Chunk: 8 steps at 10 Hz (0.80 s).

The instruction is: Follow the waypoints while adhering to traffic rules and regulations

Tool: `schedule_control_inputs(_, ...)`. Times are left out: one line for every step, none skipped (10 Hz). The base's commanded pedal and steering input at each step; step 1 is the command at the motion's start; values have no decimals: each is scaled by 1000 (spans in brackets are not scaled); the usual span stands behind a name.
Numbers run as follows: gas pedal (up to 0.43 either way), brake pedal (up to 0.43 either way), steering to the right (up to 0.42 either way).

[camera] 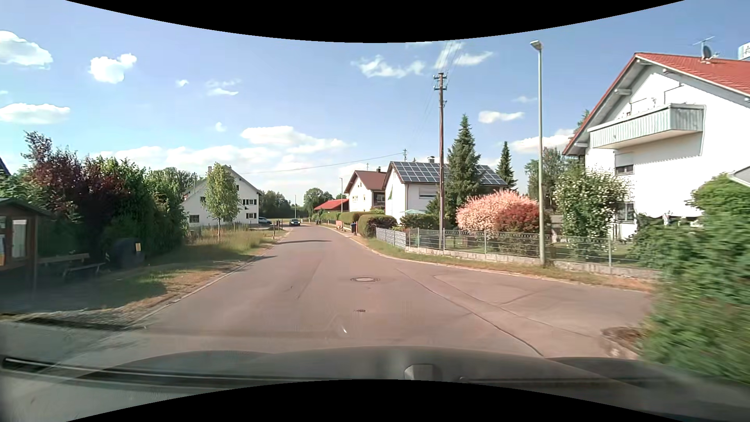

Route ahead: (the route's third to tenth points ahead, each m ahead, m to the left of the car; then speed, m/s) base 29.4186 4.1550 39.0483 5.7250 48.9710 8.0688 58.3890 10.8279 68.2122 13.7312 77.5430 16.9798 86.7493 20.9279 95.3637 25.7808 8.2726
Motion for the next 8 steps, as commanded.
schedule_control_inputs(110,6,-99)
schedule_control_inputs(110,6,-93)
schedule_control_inputs(110,6,-89)
schedule_control_inputs(110,6,-86)
schedule_control_inputs(98,6,-78)
schedule_control_inputs(98,6,-64)
schedule_control_inputs(87,6,-49)
schedule_control_inputs(87,6,-41)
